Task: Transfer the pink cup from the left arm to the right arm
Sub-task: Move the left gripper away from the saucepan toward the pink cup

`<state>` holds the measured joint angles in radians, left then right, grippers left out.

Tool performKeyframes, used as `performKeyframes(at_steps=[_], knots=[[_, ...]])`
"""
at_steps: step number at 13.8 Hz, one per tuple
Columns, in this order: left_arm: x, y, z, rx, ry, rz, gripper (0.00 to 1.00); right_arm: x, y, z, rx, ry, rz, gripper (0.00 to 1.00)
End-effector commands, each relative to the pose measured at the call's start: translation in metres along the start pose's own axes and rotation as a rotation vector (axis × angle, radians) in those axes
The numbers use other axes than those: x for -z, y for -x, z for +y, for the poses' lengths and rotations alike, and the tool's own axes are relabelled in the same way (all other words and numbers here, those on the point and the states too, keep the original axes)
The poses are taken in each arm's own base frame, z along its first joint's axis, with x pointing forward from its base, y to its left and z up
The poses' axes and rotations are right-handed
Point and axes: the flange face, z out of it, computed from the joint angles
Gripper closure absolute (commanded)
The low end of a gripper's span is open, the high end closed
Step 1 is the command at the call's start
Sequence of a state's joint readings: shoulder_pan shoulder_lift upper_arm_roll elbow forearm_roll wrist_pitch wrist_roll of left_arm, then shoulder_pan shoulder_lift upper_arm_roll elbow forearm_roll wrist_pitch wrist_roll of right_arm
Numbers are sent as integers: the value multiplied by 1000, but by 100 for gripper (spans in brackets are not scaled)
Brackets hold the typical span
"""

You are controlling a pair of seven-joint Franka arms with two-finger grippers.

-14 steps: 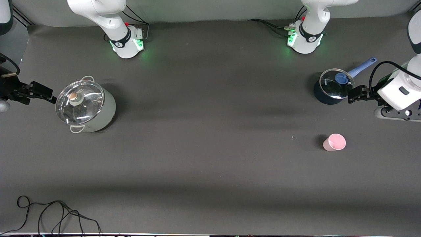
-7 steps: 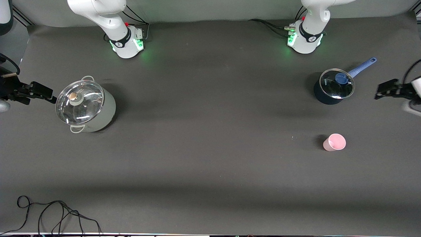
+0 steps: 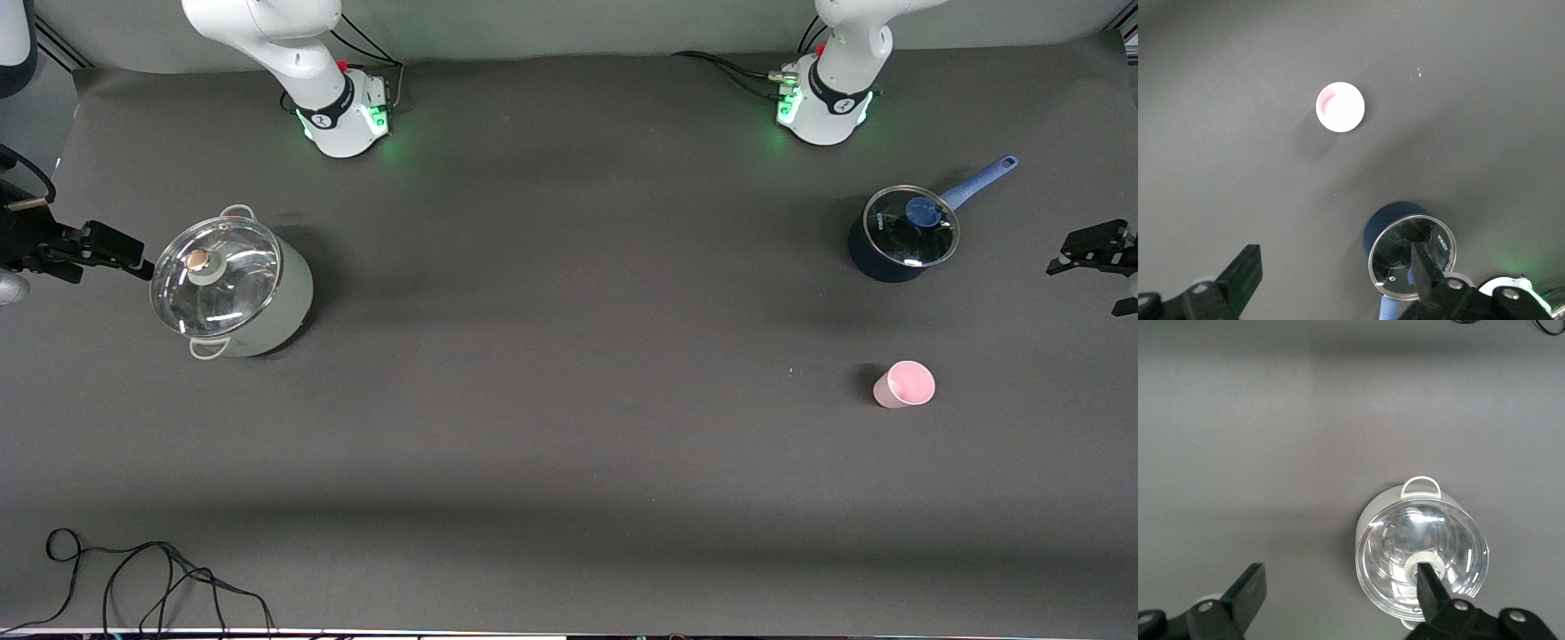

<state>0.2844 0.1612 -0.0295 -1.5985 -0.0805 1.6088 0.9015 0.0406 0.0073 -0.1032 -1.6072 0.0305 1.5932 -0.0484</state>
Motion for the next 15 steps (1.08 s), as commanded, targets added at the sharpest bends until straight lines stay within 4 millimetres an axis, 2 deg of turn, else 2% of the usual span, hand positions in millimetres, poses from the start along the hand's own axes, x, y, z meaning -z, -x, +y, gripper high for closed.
performKeyframes(at_steps=[1,3,5,9,12,14,15], knots=[[-6,11,-22,-67,30,38,0,1,-1,2,17,-1,0,0],[-18,19,-48,-194,42,94,0,0,-1,1,19,-1,-2,0],[-39,34,-79,-313,50,168,0,0,-2,1,17,-3,-1,0],[-109,55,-134,-511,110,385,1,-1,-2,1,16,-3,-3,0],[-160,70,-158,-597,158,549,1,-1,-2,2,16,-1,-3,0],[-189,73,-166,-664,175,656,1,1,-2,1,-3,-1,0,0],[-210,79,-172,-674,190,696,1,2,-1,2,-24,-1,1,0]])
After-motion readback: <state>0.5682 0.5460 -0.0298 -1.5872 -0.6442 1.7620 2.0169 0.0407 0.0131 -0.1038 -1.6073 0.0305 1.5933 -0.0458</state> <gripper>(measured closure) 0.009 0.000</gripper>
